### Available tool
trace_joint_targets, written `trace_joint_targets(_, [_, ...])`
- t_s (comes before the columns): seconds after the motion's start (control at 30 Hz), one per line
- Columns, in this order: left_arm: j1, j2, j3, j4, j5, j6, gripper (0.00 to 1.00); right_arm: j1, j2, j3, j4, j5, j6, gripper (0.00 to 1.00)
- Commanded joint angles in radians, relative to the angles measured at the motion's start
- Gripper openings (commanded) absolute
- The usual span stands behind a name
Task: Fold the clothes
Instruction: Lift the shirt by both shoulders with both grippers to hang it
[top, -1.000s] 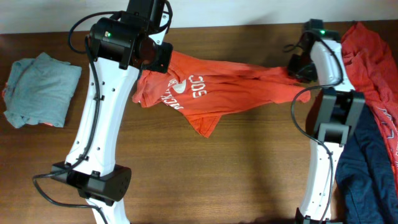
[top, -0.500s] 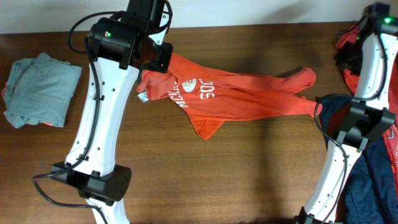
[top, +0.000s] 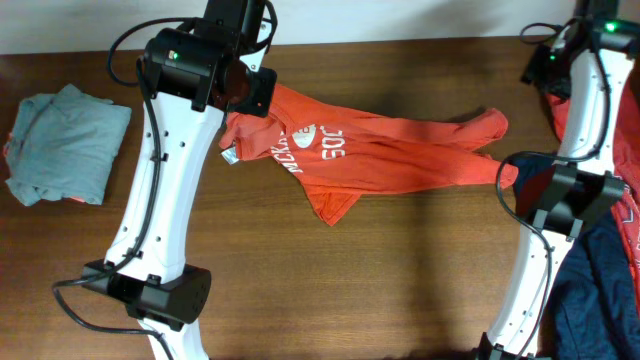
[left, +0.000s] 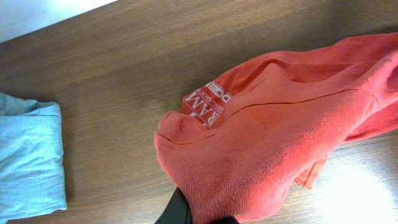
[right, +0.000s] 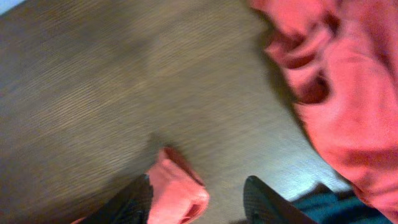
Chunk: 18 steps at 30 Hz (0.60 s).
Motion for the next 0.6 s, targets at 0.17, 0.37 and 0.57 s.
trace_joint_targets(0.17, [-0.001, -0.015, -0.005, 0.003, -0.019, -0.010, 0.01, 0.075, 0.103, -0.010, 0.005, -0.008, -0.105, 0.64])
trace_joint_targets(0.37, [-0.001, -0.015, -0.005, 0.004, -0.019, -0.010, 0.01, 0.075, 0.154, -0.012, -0.001, -0.009, -0.105, 0.65])
trace_joint_targets(0.57, [0.001, -0.015, -0.005, 0.007, -0.019, -0.010, 0.01, 0.075, 0.177, -0.022, 0.002, -0.008, -0.104, 0.65])
